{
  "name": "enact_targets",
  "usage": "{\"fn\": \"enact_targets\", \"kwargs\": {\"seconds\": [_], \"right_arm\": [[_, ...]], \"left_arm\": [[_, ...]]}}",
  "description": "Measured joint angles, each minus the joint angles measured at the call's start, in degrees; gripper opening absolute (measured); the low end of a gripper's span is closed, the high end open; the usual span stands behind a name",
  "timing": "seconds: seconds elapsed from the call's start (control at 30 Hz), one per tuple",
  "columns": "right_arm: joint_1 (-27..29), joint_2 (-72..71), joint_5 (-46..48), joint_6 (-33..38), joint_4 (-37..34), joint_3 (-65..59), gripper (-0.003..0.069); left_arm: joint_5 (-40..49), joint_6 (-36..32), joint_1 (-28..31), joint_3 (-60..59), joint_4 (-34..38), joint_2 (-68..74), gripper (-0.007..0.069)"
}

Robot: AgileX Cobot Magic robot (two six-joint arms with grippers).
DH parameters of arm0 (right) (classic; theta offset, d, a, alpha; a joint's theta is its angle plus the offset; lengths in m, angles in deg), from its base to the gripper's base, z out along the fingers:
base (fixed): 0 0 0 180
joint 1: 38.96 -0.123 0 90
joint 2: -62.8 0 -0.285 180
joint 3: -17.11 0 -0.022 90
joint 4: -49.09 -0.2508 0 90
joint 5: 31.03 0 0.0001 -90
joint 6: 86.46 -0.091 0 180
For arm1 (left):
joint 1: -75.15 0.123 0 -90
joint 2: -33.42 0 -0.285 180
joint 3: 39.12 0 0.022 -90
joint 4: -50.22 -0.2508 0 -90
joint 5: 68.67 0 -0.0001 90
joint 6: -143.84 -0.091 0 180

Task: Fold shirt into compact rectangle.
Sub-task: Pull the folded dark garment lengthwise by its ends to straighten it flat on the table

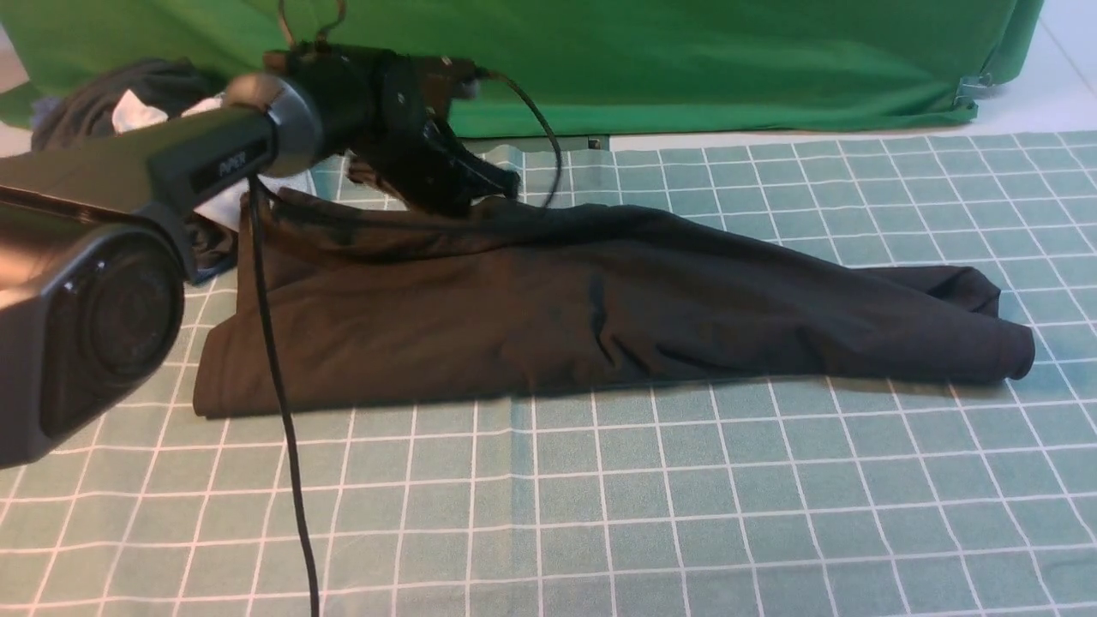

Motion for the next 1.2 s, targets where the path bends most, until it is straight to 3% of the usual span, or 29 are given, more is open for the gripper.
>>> {"fn": "enact_targets", "kwargs": {"seconds": [0.07,0.23,0.43,0.57,0.97,1.2], "right_arm": [[0.0,-1.0,0.0,0.0,1.1,-2.7,0.0004],[3.3,-1.6,-1.5,0.3,5.7,-14.5,-0.0001],[13.7,0.6,-4.5,3.7,-1.9,-19.7,-0.0001],[18.4,0.6,-5.6,8.5,-9.4,-19.7,-0.0001],[19.1,0.6,-5.8,11.6,-13.6,-19.7,-0.0001],[19.1,0.6,-5.9,11.7,-18.1,-19.7,-0.0001]], "left_arm": [[3.0,1.0,0.7,2.5,-0.1,0.0,0.0011],[21.6,-1.2,2.3,14.3,3.6,-1.3,0.0011],[30.4,-7.5,0.6,15.8,11.7,-3.7,0.0011],[31.1,-7.7,-2.8,15.3,9.6,0.0,0.0011],[28.6,0.9,-5.0,15.0,-4.5,8.9,0.0011],[15.1,5.5,-5.0,15.2,-13.3,10.2,0.0011]]}}
